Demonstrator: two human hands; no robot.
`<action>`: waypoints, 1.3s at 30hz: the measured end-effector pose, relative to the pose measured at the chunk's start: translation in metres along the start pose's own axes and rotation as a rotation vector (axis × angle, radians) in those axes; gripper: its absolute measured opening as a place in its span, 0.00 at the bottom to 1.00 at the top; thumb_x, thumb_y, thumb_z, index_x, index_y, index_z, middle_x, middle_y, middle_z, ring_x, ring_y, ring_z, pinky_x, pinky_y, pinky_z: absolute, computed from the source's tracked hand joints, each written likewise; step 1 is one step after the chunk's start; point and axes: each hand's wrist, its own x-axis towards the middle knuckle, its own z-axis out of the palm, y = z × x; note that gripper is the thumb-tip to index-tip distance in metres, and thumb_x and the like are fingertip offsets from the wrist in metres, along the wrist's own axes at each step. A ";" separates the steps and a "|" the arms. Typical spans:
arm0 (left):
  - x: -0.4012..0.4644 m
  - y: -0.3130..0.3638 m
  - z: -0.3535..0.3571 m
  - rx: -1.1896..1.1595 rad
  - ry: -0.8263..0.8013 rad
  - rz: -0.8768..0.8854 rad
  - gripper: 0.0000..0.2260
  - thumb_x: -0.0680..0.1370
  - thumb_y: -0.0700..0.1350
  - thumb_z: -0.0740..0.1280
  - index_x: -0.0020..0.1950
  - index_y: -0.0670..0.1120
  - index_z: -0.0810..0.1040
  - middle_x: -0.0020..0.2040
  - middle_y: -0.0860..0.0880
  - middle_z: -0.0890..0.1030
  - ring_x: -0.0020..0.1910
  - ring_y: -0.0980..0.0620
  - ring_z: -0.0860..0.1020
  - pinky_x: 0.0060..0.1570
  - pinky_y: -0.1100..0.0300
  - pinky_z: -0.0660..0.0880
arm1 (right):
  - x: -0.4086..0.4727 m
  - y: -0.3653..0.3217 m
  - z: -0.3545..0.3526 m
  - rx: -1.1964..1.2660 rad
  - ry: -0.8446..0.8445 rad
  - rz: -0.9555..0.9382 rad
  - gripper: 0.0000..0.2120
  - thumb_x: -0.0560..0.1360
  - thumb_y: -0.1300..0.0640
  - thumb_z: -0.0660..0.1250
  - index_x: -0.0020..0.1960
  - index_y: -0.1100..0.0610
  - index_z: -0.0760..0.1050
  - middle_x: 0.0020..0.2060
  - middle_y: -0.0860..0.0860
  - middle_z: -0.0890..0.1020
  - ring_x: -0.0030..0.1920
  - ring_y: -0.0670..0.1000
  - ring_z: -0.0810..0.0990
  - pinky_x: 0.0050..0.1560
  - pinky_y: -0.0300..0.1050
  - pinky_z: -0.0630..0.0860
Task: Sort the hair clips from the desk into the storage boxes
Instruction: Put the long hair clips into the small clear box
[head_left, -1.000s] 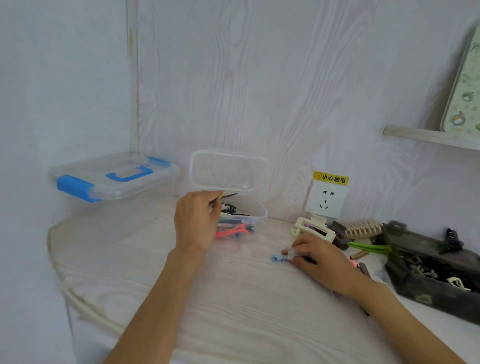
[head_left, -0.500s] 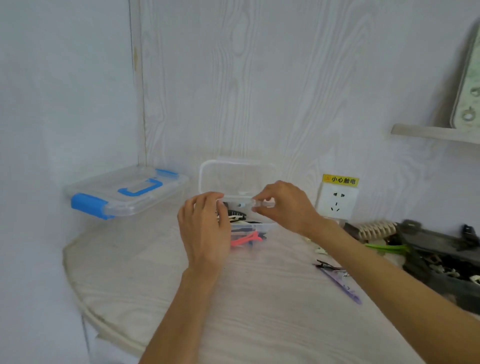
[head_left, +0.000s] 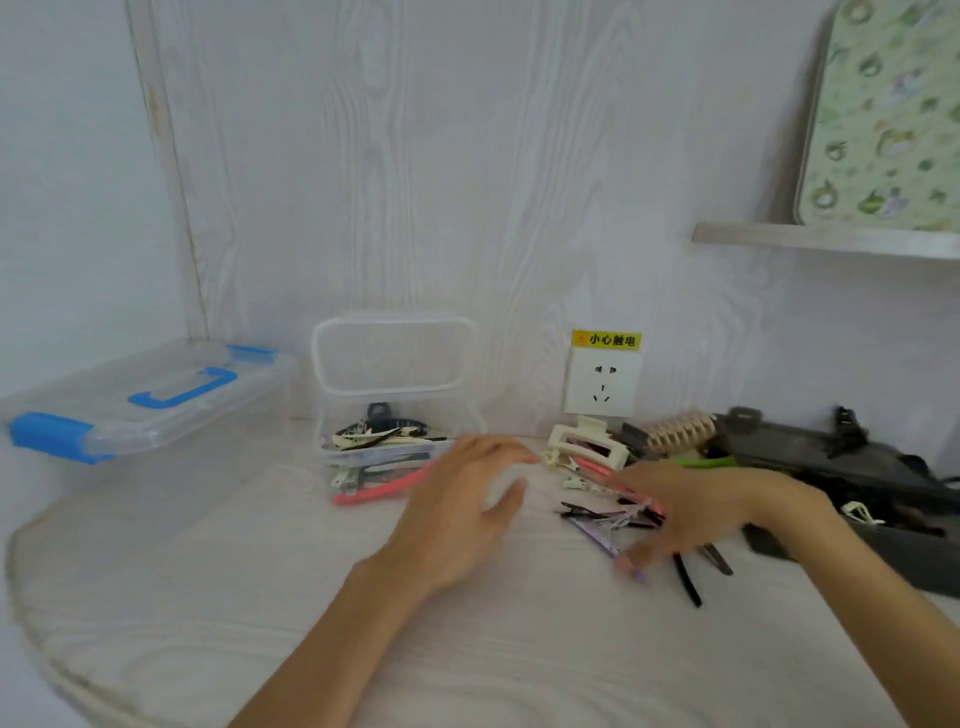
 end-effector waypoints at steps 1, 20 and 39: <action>0.001 0.006 0.008 0.004 -0.127 0.024 0.16 0.79 0.48 0.61 0.67 0.55 0.71 0.66 0.58 0.72 0.65 0.61 0.66 0.66 0.66 0.61 | -0.001 0.000 0.005 -0.012 -0.025 -0.016 0.48 0.65 0.32 0.67 0.76 0.47 0.48 0.75 0.43 0.53 0.75 0.49 0.54 0.74 0.48 0.55; 0.000 -0.008 0.004 0.082 -0.296 -0.153 0.15 0.72 0.48 0.66 0.56 0.65 0.78 0.51 0.61 0.81 0.48 0.62 0.77 0.50 0.58 0.76 | 0.025 0.010 0.034 0.334 0.550 -0.313 0.13 0.64 0.45 0.75 0.48 0.43 0.81 0.48 0.39 0.77 0.52 0.43 0.74 0.56 0.47 0.73; -0.007 -0.010 -0.012 -0.047 -0.254 -0.187 0.16 0.73 0.50 0.70 0.55 0.70 0.75 0.43 0.59 0.82 0.42 0.61 0.78 0.44 0.62 0.76 | 0.021 0.007 0.038 0.331 0.534 -0.369 0.04 0.73 0.54 0.69 0.47 0.48 0.78 0.44 0.40 0.80 0.46 0.38 0.76 0.50 0.37 0.73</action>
